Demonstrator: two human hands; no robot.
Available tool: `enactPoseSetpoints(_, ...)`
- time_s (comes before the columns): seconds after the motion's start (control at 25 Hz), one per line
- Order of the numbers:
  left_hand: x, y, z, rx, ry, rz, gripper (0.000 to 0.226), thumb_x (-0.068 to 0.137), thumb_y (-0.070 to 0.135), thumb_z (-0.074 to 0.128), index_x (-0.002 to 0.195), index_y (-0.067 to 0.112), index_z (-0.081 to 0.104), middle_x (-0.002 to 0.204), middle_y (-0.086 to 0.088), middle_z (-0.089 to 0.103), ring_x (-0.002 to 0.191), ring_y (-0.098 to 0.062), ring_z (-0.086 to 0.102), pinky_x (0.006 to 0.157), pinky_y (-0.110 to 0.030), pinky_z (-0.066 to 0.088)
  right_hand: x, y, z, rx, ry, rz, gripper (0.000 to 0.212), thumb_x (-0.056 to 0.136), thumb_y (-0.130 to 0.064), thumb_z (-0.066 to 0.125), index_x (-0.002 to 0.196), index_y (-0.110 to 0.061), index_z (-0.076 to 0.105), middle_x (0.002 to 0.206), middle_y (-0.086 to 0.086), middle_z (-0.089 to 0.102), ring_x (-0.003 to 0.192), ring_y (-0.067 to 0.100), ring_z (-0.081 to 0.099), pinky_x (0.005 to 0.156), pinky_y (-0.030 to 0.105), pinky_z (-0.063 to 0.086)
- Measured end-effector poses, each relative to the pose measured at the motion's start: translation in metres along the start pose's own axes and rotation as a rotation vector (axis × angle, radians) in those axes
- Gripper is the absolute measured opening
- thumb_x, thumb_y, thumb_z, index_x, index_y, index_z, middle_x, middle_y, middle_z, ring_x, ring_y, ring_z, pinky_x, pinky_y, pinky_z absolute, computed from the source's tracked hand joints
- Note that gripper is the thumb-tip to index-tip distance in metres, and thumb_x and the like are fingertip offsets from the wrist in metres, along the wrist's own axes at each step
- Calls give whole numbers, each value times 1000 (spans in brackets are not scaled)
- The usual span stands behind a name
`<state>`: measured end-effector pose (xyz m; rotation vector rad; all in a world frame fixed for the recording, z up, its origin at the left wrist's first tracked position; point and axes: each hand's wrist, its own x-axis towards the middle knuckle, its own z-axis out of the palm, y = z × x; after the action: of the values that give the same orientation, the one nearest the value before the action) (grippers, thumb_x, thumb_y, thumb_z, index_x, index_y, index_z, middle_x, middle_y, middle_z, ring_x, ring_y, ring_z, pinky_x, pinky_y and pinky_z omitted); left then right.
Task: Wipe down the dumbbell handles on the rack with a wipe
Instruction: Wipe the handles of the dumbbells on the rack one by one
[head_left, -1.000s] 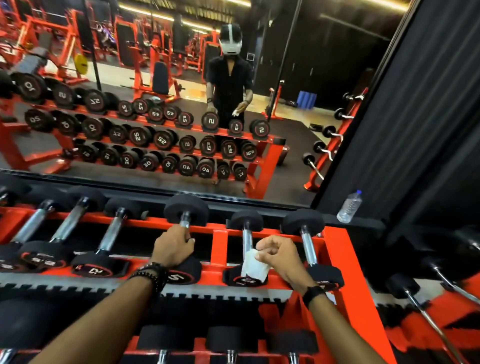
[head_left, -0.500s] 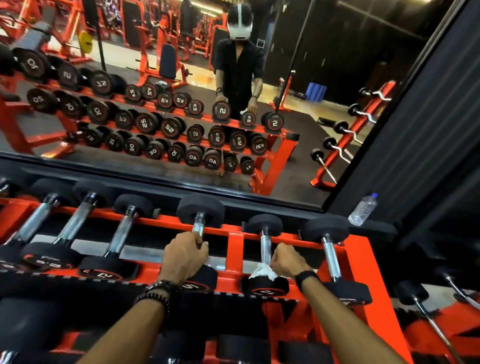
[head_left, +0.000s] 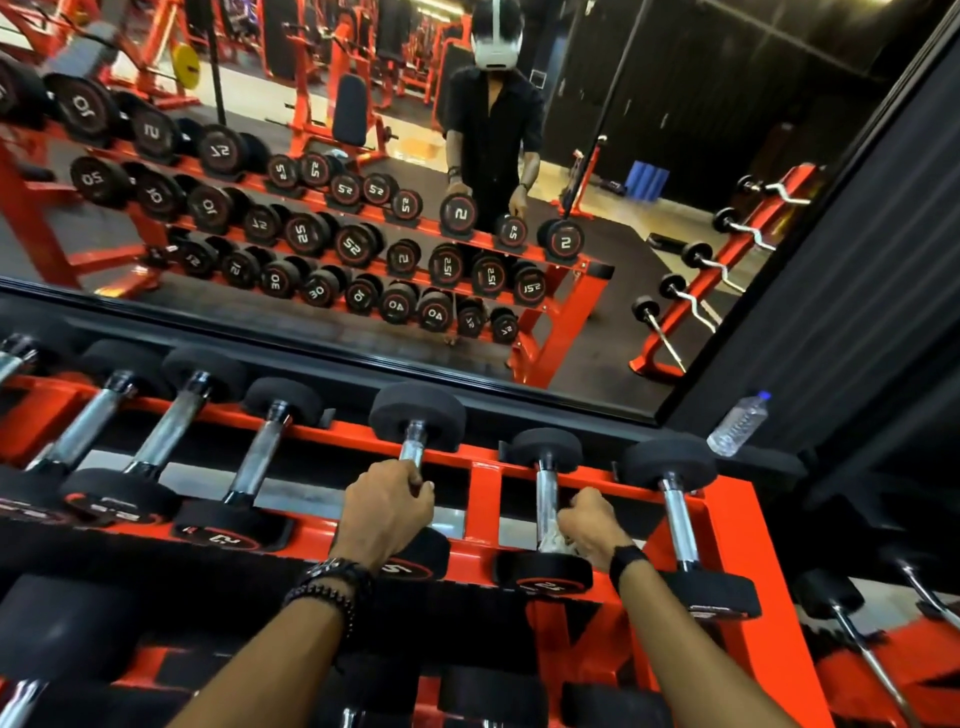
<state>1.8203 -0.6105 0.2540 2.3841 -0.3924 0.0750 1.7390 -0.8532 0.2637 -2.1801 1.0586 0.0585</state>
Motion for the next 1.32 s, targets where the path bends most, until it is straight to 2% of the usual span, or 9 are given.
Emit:
enactPoseSetpoints(0.16, -1, 4, 2, 38, 13, 20, 22, 87, 39, 63, 77, 20, 65, 80, 2, 69, 73, -21, 64, 67, -30, 48, 20, 4, 12, 504, -180, 161, 107, 74, -59, 73, 148, -3, 19, 132, -1, 43, 115, 27, 56, 97, 40, 49)
enactPoseSetpoints(0.28, -2, 7, 3, 52, 17, 20, 23, 88, 39, 62, 77, 19, 65, 79, 2, 69, 67, -17, 60, 63, -29, 44, 22, 5, 9, 588, -249, 154, 97, 77, -73, 58, 144, -7, 39, 107, 1, 54, 77, 11, 56, 67, 25, 51)
enactPoseSetpoints(0.44, 2, 6, 4, 64, 2, 11, 23, 87, 38, 63, 79, 17, 68, 79, 2, 69, 67, -17, 61, 63, -27, 43, 25, 2, 14, 533, -260, 173, 115, 73, -84, 53, 152, -9, 15, 141, 8, 44, 124, 25, 51, 93, 37, 51)
enactPoseSetpoints(0.52, 1, 5, 3, 48, 8, -1, 21, 87, 36, 63, 80, 17, 68, 80, 2, 70, 64, -14, 55, 62, -26, 41, 21, 2, 13, 544, -271, 181, 121, 46, -99, 52, 137, -20, 36, 118, -2, 52, 101, 18, 57, 70, 26, 56)
enactPoseSetpoints(0.68, 2, 6, 5, 52, 16, -11, 22, 87, 36, 63, 80, 16, 67, 79, 2, 69, 63, -15, 56, 61, -26, 41, 24, -2, 0, 589, -292, 168, 105, 76, -85, 42, 154, -22, 12, 153, 22, 30, 114, 38, 55, 76, 42, 48)
enactPoseSetpoints(0.8, 1, 9, 3, 72, 9, -11, 22, 88, 35, 63, 79, 15, 67, 80, 0, 70, 63, -16, 56, 60, -26, 40, 18, 1, 1, 597, -354, 114, 101, 78, -81, 39, 155, -18, 19, 159, 16, 23, 139, 31, 37, 112, 46, 33)
enactPoseSetpoints(0.96, 2, 10, 6, 90, 28, -24, 20, 88, 33, 62, 78, 16, 66, 81, -1, 70, 61, -14, 49, 60, -25, 35, 15, -1, 1, 536, -371, 97, 113, 72, -85, 50, 153, -13, 19, 146, 16, 40, 108, 30, 53, 89, 46, 47)
enactPoseSetpoints(1.12, 4, 7, 8, 90, 11, -32, 18, 85, 32, 62, 78, 16, 66, 80, -2, 68, 75, -27, 64, 63, -29, 39, 20, 10, 5, 579, -407, 24, 117, 70, -81, 54, 155, -11, 14, 161, 12, 18, 148, 29, 19, 120, 49, 17)
enactPoseSetpoints(1.32, 8, 1, 14, 85, -6, -68, 20, 80, 36, 59, 74, 17, 63, 75, -1, 67, 75, -30, 64, 67, -36, 51, 23, 16, 3, 614, -394, -13, 108, 77, -72, 61, 152, -5, 20, 155, 15, 30, 141, 33, 32, 112, 47, 32)
